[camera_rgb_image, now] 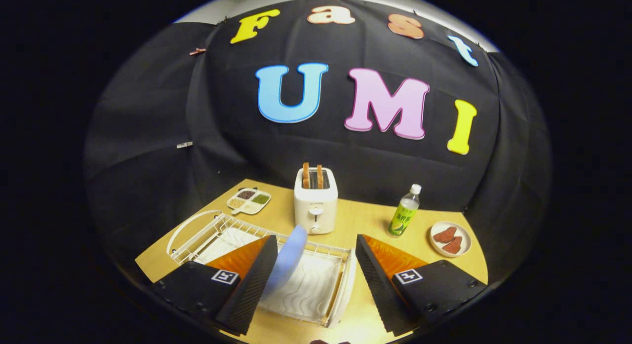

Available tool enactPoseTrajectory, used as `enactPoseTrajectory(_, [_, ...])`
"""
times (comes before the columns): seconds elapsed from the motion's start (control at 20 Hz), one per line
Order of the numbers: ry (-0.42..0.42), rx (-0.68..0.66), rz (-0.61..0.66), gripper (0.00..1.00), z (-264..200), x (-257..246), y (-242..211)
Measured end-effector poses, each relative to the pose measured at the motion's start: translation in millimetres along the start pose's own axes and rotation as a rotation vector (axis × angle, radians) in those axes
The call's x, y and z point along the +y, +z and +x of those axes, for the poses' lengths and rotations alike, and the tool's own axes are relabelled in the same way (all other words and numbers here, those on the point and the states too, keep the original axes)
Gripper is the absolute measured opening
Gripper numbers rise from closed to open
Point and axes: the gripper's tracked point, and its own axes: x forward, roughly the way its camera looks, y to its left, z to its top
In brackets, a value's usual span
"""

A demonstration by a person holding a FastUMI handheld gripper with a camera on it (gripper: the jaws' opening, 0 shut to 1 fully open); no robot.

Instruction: Take the plate from the dish rack, then take the spoon from the basket and place it into the plate.

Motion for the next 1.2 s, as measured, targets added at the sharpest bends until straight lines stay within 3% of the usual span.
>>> enactPoseTrajectory(0.35, [-0.036,0.256,0.095,0.98,49,20,-42])
enactPoseTrajectory(0.45, [-0.048,0.304,0.129,0.87,59,27,-51])
enactPoseTrajectory(0.5, [-0.055,0.329,0.152,0.76,63,29,-57])
enactPoseTrajectory(0.75, [-0.118,0.411,0.276,0.41,76,29,-70])
enactPoseTrajectory(1.0, [-0.199,0.373,0.267,0.31,78,19,-57])
enactPoseTrajectory(1.2, [-0.242,0.344,0.224,0.31,70,12,-44])
